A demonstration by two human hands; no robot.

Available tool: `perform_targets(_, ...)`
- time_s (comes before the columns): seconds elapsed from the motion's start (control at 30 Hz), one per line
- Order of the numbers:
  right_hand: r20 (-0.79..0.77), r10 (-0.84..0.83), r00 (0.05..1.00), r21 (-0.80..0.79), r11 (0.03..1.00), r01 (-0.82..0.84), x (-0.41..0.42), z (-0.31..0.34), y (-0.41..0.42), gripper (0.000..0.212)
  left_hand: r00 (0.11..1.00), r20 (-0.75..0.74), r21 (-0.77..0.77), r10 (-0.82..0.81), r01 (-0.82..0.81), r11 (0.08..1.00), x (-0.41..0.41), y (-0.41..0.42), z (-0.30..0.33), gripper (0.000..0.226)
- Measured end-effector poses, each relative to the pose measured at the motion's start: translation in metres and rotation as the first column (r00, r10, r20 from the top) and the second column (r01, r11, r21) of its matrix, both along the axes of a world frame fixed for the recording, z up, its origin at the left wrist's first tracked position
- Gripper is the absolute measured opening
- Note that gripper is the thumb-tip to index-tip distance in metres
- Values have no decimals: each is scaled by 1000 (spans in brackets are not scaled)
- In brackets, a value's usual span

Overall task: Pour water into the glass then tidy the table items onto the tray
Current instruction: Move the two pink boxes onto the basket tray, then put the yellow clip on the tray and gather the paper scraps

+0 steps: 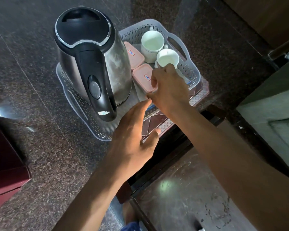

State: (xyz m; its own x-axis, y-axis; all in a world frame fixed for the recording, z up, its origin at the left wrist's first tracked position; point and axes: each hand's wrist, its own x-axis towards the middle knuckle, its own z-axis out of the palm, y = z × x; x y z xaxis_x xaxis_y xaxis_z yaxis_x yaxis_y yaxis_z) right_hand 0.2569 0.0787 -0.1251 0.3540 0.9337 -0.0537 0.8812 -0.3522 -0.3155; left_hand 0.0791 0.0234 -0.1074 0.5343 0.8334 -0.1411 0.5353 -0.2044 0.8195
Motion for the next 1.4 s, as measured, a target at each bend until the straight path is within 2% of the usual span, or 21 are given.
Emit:
perform_targets(0.13, -7, 21, 1000, -56, 998, -21, 1, 9, -3, 38, 999, 18, 41, -27, 26, 999, 0, 0, 2, 68)
perform_targets(0.2, -21, 28, 999, -30, 999, -28, 5, 15, -12, 37, 999, 29, 82, -26, 23, 996, 1, -2, 2, 65)
perform_targets(0.27, -41, 41, 998, 50, 998, -39, 10, 23, -28, 35, 995, 93, 131, -19, 7, 991, 2, -6, 3, 58)
perform_targets(0.37, -83, 66, 994, 221, 974, -46, 14, 38, -65, 30, 954, 296, 223, -40, -28, 974, 7, -20, 10, 46)
perform_targets(0.43, -91, 80, 993, 299, 953, -50, 17, 47, -97, 32, 917, 397, 221, -43, -50, 974, 13, -31, 14, 44)
perform_targets(0.53, -106, 72, 992, 361, 932, -30, 25, 53, -154, 33, 902, 428, 196, -60, -27, 980, 25, -58, 15, 40)
perform_targets(0.6, -124, 35, 992, 332, 943, 8, 32, 51, -198, 31, 906, 415, 139, -82, 26, 990, 35, -84, 13, 39)
perform_targets(0.77, -153, -101, 983, 148, 981, 124, 46, 35, -320, 24, 919, 351, -48, -182, 211, 976, 68, -170, 5, 35)
perform_targets(0.83, -138, -155, 978, 53, 985, 164, 54, 29, -371, 19, 916, 311, -106, -254, 299, 948, 85, -208, 3, 36)
perform_targets(0.9, -120, -214, 969, -28, 977, 212, 59, 24, -421, 24, 905, 293, -177, -310, 370, 912, 102, -248, -1, 34)
perform_targets(1.03, -106, -348, 932, -89, 936, 339, 56, 11, -520, 33, 874, 296, -369, -384, 476, 799, 130, -324, -13, 29)
perform_targets(1.17, -159, -562, 812, -211, 822, 528, 47, -5, -615, 34, 816, 252, -423, -520, 576, 700, 143, -390, -30, 29)
perform_targets(1.4, 44, -852, 523, -436, 454, 777, 21, -32, -762, 47, 747, 205, -520, -632, 630, 577, 156, -477, -53, 31)
